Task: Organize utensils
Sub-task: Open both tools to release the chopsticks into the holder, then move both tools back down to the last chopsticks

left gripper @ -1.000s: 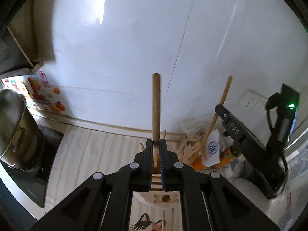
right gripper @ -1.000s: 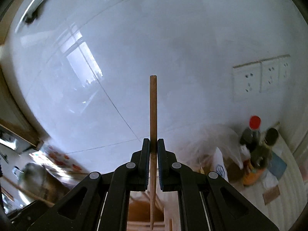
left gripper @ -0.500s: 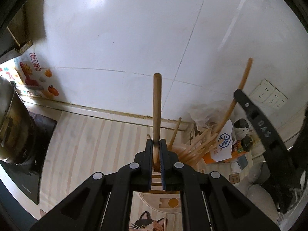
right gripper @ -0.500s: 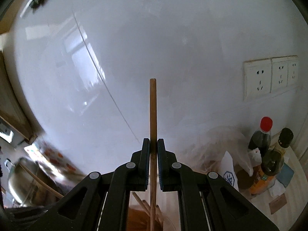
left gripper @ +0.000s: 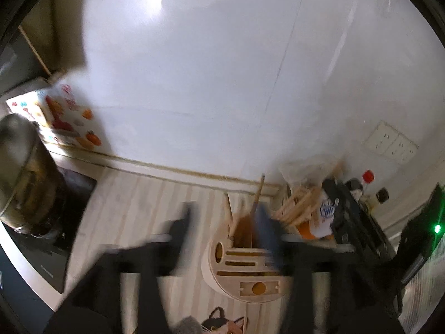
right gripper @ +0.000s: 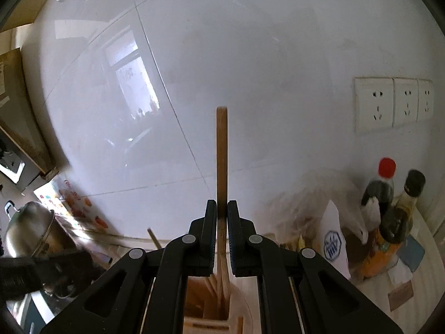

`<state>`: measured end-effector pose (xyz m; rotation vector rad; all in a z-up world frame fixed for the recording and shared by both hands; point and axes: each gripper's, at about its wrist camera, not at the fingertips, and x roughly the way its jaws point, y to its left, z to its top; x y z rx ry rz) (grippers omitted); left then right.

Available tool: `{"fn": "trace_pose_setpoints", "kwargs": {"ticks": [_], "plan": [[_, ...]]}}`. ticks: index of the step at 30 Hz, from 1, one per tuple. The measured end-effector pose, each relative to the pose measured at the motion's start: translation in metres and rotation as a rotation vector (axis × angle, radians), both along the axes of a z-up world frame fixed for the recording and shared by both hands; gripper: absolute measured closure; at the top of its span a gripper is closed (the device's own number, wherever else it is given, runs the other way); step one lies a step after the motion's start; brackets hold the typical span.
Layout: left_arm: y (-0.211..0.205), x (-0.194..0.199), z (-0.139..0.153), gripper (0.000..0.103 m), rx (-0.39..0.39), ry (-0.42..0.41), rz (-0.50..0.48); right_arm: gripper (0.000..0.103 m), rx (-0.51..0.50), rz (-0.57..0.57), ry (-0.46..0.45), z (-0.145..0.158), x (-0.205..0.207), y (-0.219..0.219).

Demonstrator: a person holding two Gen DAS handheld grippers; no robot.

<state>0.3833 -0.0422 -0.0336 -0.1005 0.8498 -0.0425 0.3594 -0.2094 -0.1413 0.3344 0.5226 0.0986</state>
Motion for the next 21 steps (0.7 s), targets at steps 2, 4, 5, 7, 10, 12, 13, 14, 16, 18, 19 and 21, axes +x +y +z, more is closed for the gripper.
{"fn": "trace_pose_setpoints", "kwargs": {"ticks": [2, 4, 5, 7, 10, 12, 13, 14, 16, 18, 19, 21], "plan": [[0.006, -0.013, 0.013, 0.025, -0.002, -0.068, 0.021, 0.058, 0.02, 0.011, 0.007, 0.004, -0.01, -0.006], [0.012, -0.023, 0.022, 0.014, 0.024, -0.1, 0.036, 0.049, 0.023, -0.003, 0.003, 0.01, -0.022, -0.012], [0.015, -0.027, 0.023, 0.008, 0.034, -0.108, 0.043, 0.048, 0.029, -0.008, 0.005, 0.013, -0.028, -0.017], [0.022, -0.035, 0.023, 0.0, 0.057, -0.127, 0.054, 0.043, 0.028, -0.025, 0.033, 0.02, -0.039, -0.023], [0.031, -0.05, 0.014, 0.0, 0.098, -0.114, 0.064, 0.038, 0.015, -0.05, 0.087, 0.023, -0.06, -0.034], [0.033, -0.057, 0.002, 0.0, 0.118, -0.097, 0.065, 0.038, 0.023, -0.045, 0.109, 0.023, -0.073, -0.039], [0.036, -0.062, -0.01, 0.0, 0.129, -0.075, 0.065, 0.038, 0.008, -0.062, 0.136, 0.019, -0.083, -0.04], [0.038, -0.065, -0.02, 0.0, 0.135, -0.055, 0.065, 0.038, 0.011, -0.062, 0.154, 0.014, -0.092, -0.04], [0.041, -0.071, -0.045, 0.0, 0.153, -0.003, 0.07, 0.035, 0.002, -0.068, 0.203, -0.002, -0.107, -0.041], [0.043, -0.075, -0.083, 0.0, 0.196, 0.078, 0.086, 0.034, -0.022, -0.071, 0.262, -0.021, -0.116, -0.039], [0.043, -0.077, -0.106, 0.0, 0.226, 0.127, 0.1, 0.034, -0.036, -0.067, 0.305, -0.037, -0.121, -0.037], [0.044, -0.078, -0.144, 0.0, 0.255, 0.209, 0.096, 0.034, -0.071, -0.045, 0.423, -0.071, -0.124, -0.03]]}}
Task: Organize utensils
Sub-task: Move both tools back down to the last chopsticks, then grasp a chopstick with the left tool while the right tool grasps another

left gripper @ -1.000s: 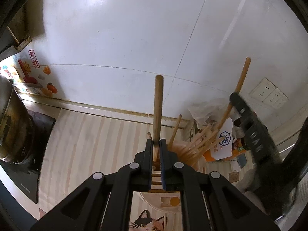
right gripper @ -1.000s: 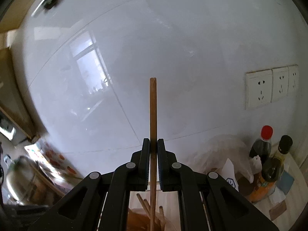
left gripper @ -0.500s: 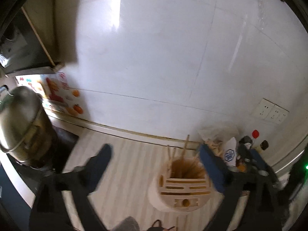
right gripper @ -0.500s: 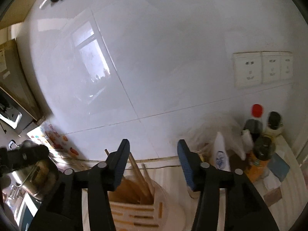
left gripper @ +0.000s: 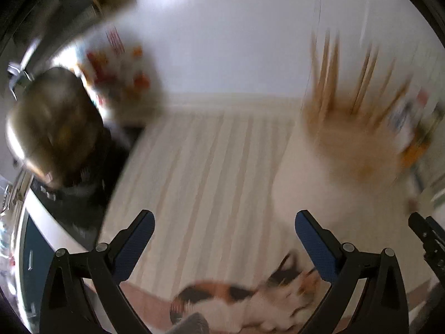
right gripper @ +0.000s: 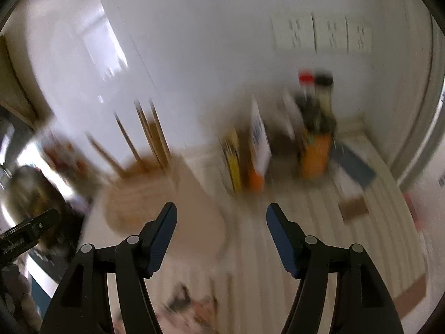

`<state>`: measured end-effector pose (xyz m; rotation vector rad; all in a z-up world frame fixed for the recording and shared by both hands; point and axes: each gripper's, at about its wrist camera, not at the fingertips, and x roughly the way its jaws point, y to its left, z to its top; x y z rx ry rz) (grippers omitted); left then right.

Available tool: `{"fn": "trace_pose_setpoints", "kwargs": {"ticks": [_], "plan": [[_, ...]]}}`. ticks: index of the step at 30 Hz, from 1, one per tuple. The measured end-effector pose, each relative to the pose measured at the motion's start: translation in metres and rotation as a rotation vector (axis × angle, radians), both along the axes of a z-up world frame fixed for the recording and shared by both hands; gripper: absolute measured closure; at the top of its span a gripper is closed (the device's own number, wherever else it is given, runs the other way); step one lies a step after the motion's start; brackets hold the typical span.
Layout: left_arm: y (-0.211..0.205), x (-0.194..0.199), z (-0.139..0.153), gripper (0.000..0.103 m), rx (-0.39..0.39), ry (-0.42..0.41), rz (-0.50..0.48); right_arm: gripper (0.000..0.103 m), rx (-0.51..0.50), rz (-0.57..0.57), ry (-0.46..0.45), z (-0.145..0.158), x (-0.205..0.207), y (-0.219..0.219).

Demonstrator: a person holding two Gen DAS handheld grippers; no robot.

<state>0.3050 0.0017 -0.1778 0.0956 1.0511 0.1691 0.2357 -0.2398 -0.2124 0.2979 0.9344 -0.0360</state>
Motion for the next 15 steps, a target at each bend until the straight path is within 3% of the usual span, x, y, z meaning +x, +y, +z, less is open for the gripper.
{"fn": "trace_pose_setpoints", "kwargs": {"ticks": [3, 5, 7, 11, 15], "plan": [[0.0, -0.005, -0.066, 0.0, 0.055, 0.137, -0.001, 0.04, 0.012, 0.055, 0.197, -0.062, -0.002, 0.01], [0.001, -0.011, -0.098, 0.0, 0.072, 0.196, 0.003, 0.058, 0.051, 0.061, 0.302, -0.101, -0.007, 0.012], [0.002, -0.016, -0.123, 0.0, 0.075, 0.244, 0.005, 0.059, 0.076, 0.052, 0.371, -0.129, -0.01, 0.014], [0.004, -0.023, -0.148, 0.0, 0.076, 0.299, 0.009, 0.06, 0.075, 0.047, 0.431, -0.158, -0.015, 0.023], [0.0, -0.027, -0.159, 0.0, 0.078, 0.33, 0.002, 0.06, 0.031, 0.09, 0.456, -0.169, -0.014, 0.039]]}}
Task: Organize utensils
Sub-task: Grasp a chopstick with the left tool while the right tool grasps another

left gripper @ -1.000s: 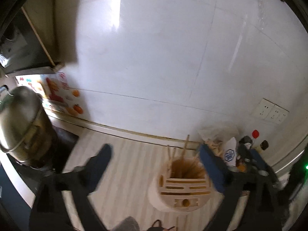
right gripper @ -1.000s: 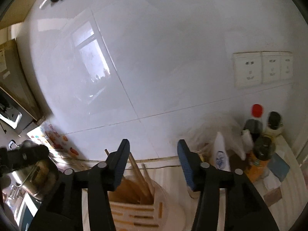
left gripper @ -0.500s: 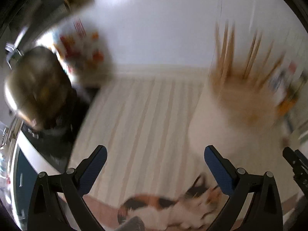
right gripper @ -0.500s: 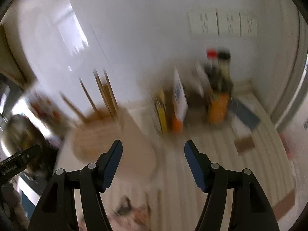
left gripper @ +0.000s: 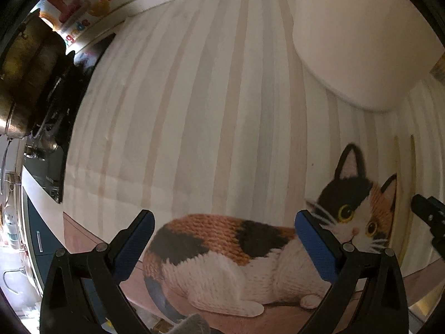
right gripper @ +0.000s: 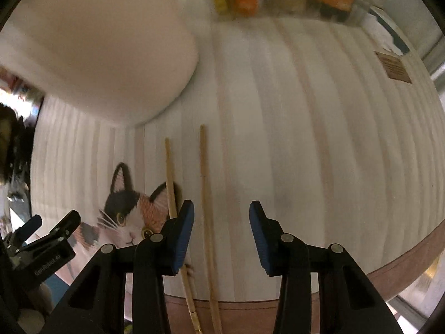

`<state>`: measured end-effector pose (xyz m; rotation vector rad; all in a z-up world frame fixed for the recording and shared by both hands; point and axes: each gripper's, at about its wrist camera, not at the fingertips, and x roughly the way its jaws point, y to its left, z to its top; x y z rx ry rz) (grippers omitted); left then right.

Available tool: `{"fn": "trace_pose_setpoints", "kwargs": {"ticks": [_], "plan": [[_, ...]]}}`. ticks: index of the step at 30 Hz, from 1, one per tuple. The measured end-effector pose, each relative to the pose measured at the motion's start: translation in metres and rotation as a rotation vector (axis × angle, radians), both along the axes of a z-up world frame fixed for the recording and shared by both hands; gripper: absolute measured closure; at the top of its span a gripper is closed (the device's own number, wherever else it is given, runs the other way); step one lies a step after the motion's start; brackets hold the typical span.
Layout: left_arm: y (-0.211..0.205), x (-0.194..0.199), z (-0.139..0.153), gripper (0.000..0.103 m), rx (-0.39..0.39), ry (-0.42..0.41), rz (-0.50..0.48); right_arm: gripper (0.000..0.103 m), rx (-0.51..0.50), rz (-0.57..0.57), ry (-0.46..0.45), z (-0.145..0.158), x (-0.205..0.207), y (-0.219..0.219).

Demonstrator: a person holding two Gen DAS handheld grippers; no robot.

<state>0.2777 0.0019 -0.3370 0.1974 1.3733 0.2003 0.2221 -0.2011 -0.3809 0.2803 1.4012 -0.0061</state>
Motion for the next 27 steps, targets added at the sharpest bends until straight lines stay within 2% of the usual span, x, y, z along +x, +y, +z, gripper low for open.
{"fn": "trace_pose_setpoints", "kwargs": {"ticks": [2, 3, 6, 7, 12, 15, 17, 19, 22, 26, 27], "plan": [[-0.002, -0.001, -0.003, 0.0, -0.003, 0.006, -0.005, 0.061, -0.043, 0.034, 0.031, -0.008, -0.001, 0.008], [-0.003, -0.001, -0.004, 0.0, 0.0, 0.006, -0.009, 0.063, -0.069, 0.045, 0.019, -0.007, -0.002, 0.01], [-0.011, -0.002, -0.003, 0.0, -0.01, 0.006, -0.023, 0.093, -0.133, 0.071, 0.019, -0.007, -0.006, 0.012], [-0.017, -0.002, -0.002, 0.0, -0.016, 0.003, -0.035, 0.095, -0.13, 0.063, 0.021, -0.008, -0.008, 0.009], [-0.05, -0.005, 0.007, 0.0, -0.048, -0.008, -0.116, 0.096, -0.132, -0.013, 0.035, -0.008, -0.02, -0.029], [-0.077, -0.01, 0.005, 0.0, -0.103, 0.013, -0.168, 0.096, -0.134, -0.057, 0.045, -0.01, -0.029, -0.058], [-0.098, -0.013, 0.002, 0.001, -0.167, 0.046, -0.203, 0.096, -0.143, -0.087, 0.049, -0.01, -0.036, -0.075], [-0.116, -0.017, -0.002, 0.015, -0.222, 0.079, -0.233, 0.096, -0.145, -0.119, 0.052, -0.01, -0.041, -0.088], [-0.138, -0.02, -0.008, 0.032, -0.252, 0.118, -0.269, 0.096, -0.139, -0.171, 0.056, -0.01, -0.05, -0.11], [-0.159, -0.024, -0.009, 0.036, -0.264, 0.12, -0.303, 0.096, -0.114, -0.234, 0.065, -0.013, -0.064, -0.133], [-0.164, -0.026, -0.01, 0.042, -0.255, 0.121, -0.316, 0.096, -0.112, -0.241, 0.067, -0.014, -0.067, -0.136]]}}
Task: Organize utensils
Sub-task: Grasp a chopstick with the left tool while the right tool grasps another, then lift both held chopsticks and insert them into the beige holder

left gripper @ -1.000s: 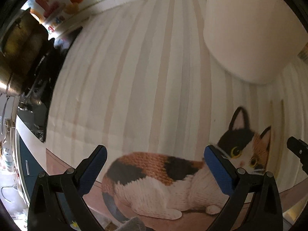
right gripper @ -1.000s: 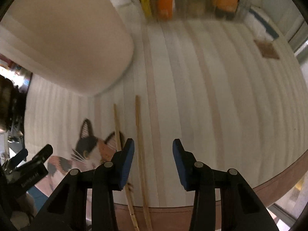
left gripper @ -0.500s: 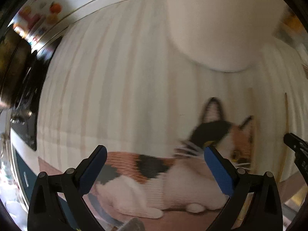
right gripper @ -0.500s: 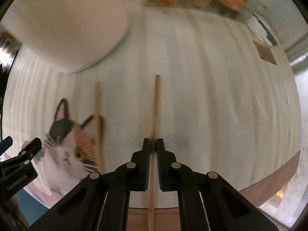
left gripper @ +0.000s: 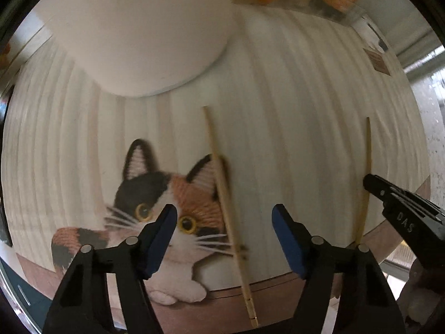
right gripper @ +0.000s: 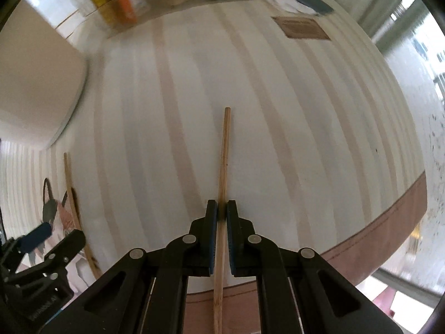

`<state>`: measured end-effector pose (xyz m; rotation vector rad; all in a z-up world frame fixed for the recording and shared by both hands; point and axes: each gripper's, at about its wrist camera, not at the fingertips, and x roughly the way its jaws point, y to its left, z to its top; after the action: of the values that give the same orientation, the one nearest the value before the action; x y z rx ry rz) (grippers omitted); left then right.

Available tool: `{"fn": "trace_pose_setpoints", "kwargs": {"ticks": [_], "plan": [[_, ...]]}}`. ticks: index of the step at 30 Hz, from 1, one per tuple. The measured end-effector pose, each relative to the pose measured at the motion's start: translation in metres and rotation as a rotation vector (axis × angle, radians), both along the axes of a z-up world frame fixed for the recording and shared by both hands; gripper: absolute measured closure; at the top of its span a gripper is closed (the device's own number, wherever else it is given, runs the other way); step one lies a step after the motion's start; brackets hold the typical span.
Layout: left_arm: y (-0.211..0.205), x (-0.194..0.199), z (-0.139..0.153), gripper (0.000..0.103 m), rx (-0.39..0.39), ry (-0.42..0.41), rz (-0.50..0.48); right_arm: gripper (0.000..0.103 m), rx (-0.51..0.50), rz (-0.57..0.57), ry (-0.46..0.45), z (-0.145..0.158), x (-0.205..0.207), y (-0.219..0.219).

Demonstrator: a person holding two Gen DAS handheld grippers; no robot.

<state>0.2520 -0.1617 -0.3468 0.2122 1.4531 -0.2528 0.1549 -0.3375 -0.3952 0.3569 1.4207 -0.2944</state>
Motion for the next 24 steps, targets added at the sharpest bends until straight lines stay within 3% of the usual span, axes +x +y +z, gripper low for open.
{"fn": "trace_pose_setpoints", "kwargs": {"ticks": [2, 3, 5, 7, 10, 24], "plan": [[-0.008, -0.002, -0.005, 0.059, 0.018, 0.013, -0.017, 0.096, 0.003, -0.011, -0.003, -0.002, -0.005, -0.01], [-0.011, -0.002, -0.007, 0.072, 0.025, 0.02, -0.022, 0.096, 0.002, -0.015, -0.003, -0.003, -0.008, -0.014], [-0.016, -0.005, -0.007, 0.08, 0.041, 0.008, -0.032, 0.096, 0.005, -0.018, -0.005, -0.005, -0.013, -0.02], [-0.019, -0.007, -0.007, 0.096, 0.054, -0.003, -0.04, 0.096, 0.002, -0.017, -0.003, -0.005, -0.013, -0.023], [-0.014, -0.007, -0.007, 0.099, 0.047, -0.003, -0.024, 0.096, -0.008, -0.005, -0.004, -0.002, -0.013, -0.016], [0.082, -0.011, -0.006, 0.099, 0.064, -0.029, 0.148, 0.096, 0.009, 0.121, -0.006, -0.002, 0.016, 0.048]]}}
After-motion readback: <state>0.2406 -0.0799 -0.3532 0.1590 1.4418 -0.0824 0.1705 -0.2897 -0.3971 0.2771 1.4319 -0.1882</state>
